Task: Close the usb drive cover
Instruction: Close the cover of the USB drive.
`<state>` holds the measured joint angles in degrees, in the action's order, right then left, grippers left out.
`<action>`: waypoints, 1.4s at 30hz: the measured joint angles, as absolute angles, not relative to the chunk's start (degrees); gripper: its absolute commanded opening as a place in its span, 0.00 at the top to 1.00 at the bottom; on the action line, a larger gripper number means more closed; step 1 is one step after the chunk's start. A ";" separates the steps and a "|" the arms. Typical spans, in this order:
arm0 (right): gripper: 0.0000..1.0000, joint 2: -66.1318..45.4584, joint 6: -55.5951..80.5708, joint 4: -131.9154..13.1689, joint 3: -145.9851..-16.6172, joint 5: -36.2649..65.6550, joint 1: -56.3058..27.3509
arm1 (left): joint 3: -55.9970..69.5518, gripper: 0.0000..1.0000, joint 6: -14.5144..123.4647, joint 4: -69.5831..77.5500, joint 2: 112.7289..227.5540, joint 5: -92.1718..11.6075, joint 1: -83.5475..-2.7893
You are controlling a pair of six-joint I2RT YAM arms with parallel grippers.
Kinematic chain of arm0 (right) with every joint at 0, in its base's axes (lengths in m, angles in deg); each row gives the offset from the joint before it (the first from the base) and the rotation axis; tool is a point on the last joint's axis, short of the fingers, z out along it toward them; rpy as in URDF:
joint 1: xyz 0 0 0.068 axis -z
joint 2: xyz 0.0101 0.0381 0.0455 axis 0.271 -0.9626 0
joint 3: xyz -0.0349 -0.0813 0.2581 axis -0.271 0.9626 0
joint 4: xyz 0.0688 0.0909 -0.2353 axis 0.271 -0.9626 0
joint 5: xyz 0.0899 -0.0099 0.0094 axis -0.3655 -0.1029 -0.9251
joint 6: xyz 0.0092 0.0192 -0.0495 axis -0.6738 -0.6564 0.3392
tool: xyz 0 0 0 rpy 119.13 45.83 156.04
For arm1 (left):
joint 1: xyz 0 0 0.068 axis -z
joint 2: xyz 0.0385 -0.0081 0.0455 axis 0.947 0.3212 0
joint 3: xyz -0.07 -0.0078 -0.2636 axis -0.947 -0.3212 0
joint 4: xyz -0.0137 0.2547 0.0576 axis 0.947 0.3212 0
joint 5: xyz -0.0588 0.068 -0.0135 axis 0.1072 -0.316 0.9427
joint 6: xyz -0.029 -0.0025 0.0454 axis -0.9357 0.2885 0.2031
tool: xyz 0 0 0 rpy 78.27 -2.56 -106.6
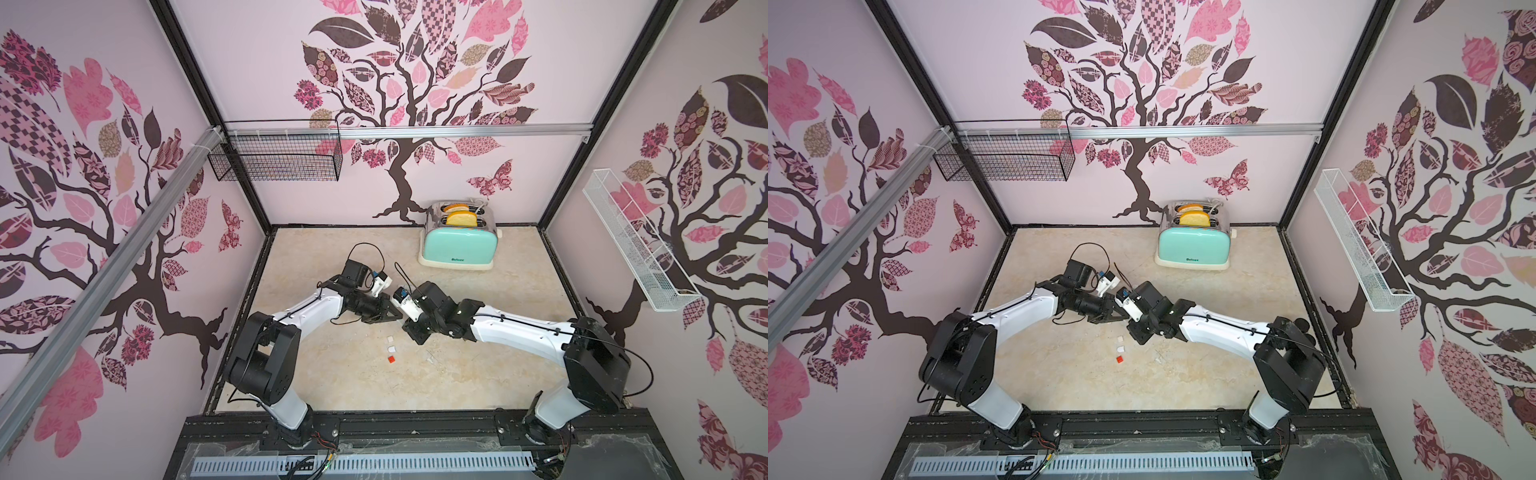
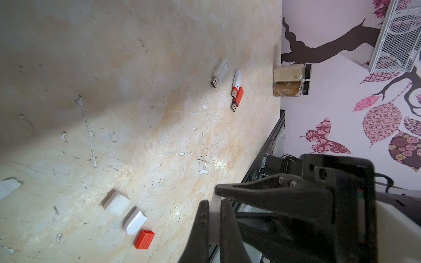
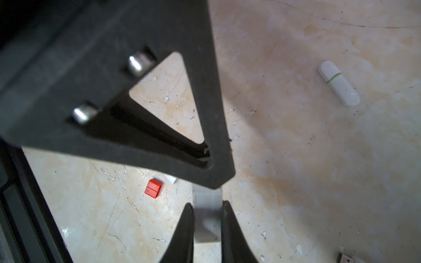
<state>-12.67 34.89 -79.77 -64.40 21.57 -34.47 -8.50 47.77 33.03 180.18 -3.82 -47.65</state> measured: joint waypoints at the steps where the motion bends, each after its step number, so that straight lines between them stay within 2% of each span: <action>1: 1.00 -12.52 35.00 -78.28 -63.55 21.48 -34.47 | -8.50 1.00 47.71 32.94 180.18 -3.91 -47.65; 9: 1.00 -10.62 33.60 -69.62 -58.17 20.87 -33.79 | -8.50 1.00 47.75 32.52 180.21 -4.46 -47.63; 16: 1.00 -11.36 29.58 -69.01 -59.60 14.44 -29.70 | -7.15 1.00 48.49 30.23 180.18 -6.14 -47.45; 23: 1.00 -12.65 35.65 -71.09 -60.60 16.59 -31.78 | -7.13 1.00 49.81 32.72 180.25 -8.26 -46.67; 37: 1.00 -12.65 39.15 -71.22 -60.60 18.97 -31.89 | -6.78 1.00 50.29 33.44 179.53 -9.86 -46.41; 42: 1.00 -12.21 40.09 -68.27 -60.71 16.61 -30.86 | -7.24 0.85 50.37 33.75 175.83 -11.10 -48.11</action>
